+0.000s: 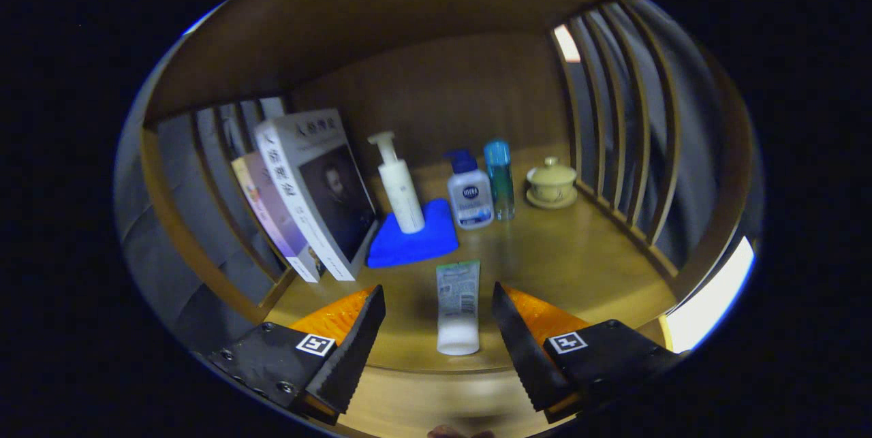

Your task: Pull open the drawer, take out the items inside it, and place them on the countertop above the cabinet.

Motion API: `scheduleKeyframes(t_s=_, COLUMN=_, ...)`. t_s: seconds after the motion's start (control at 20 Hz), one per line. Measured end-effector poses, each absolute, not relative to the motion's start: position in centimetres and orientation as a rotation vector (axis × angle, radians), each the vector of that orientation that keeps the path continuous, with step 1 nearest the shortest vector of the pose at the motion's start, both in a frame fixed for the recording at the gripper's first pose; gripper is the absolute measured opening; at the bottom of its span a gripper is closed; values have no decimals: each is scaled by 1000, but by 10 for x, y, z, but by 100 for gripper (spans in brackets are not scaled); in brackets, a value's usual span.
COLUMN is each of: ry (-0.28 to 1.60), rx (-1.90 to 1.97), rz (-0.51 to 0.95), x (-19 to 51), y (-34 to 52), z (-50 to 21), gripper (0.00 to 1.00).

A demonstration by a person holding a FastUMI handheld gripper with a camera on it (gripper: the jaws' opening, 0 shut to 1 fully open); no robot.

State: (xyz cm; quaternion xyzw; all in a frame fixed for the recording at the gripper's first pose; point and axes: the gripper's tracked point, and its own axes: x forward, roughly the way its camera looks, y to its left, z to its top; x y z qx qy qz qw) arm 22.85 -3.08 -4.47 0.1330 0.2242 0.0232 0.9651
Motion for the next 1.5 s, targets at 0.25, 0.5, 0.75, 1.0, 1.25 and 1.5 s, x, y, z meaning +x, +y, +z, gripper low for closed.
scheduleKeyframes(t_s=0.25, ry=236, rx=234, rz=80, x=163, y=-16, z=-10, gripper=98)
scheduleKeyframes(t_s=0.5, ry=75, rx=229, rz=53, x=108, y=-14, z=8, gripper=98)
scheduleKeyframes(t_s=0.75, ry=52, rx=180, rz=34, x=59, y=-9, z=-15, gripper=98)
scheduleKeyframes(t_s=1.0, ry=108, rx=157, rz=2, x=24, y=-14, z=-55, gripper=98)
scheduleKeyframes(t_s=1.25, ry=147, rx=161, rz=4, x=-12, y=-13, z=-76, gripper=98)
scheduleKeyframes(t_s=1.5, ry=196, rx=138, rz=-18, x=-46, y=-9, z=-103, gripper=98)
